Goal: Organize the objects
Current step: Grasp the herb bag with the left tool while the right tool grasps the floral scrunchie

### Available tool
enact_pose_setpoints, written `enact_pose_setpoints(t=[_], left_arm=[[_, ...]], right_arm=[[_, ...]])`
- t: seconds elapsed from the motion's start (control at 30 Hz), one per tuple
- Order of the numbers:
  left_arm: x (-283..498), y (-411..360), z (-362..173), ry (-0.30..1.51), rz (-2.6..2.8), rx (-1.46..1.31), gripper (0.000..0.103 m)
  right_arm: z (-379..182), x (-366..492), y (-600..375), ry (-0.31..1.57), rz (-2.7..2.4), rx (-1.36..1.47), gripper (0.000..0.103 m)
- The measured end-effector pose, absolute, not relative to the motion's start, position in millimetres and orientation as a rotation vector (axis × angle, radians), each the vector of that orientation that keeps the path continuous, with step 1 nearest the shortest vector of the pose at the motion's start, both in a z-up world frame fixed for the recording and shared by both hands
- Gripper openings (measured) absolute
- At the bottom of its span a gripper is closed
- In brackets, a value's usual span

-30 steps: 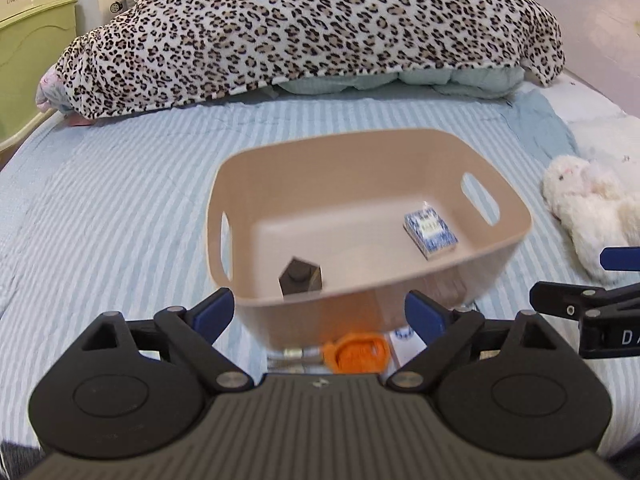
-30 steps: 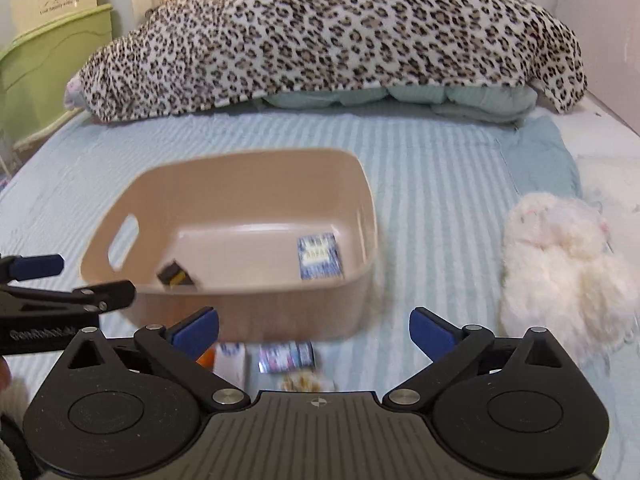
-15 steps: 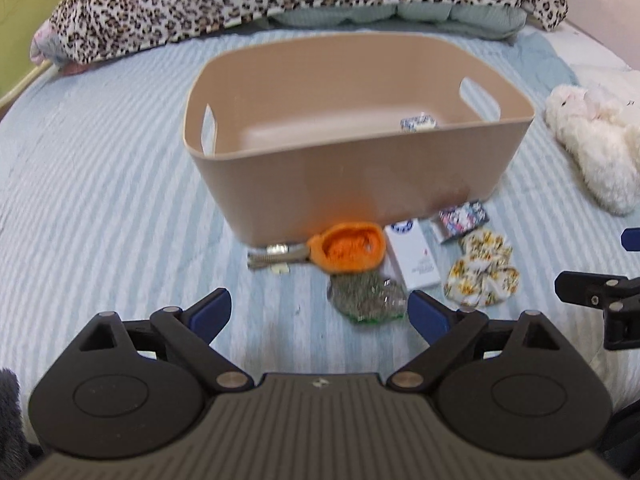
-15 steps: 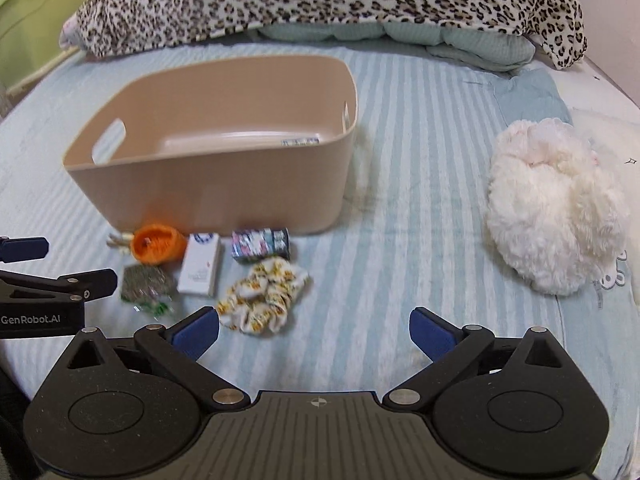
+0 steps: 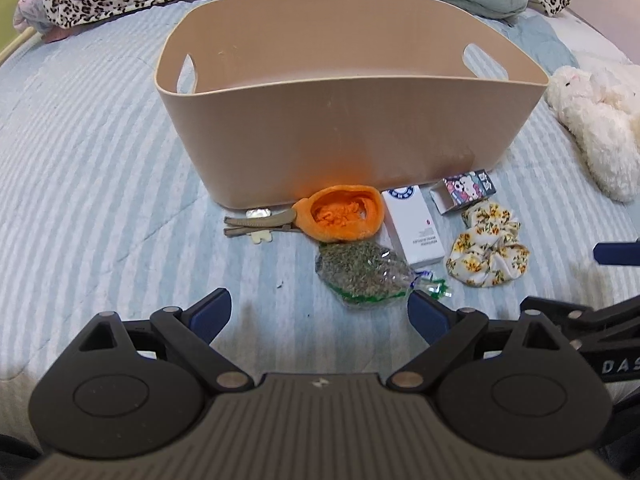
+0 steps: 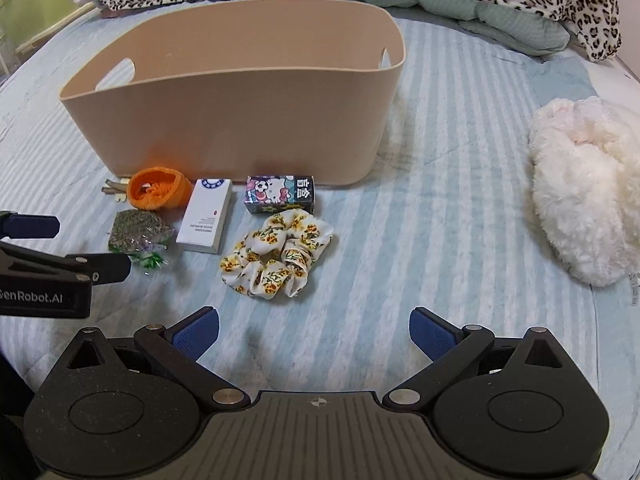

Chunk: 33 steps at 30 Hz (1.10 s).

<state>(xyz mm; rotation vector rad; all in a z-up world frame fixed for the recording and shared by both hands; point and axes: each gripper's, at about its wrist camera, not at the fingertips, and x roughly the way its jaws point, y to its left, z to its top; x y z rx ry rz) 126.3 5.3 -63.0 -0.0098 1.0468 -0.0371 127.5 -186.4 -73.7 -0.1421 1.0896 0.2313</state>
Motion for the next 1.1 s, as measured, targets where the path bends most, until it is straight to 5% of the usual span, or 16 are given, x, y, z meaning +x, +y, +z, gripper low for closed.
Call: enact_pose_setpoints(t=[0.8, 1.1], left_arm=[[170, 16, -99, 1.081, -0.051, -0.142, 0.094], [161, 16, -99, 1.071, -0.041, -0.053, 0.072]], right_arm=[[-107, 161, -180, 1.098, 0.27, -0.06, 0.102], [-114, 167, -170, 1.079, 0.258, -0.079, 0.08]])
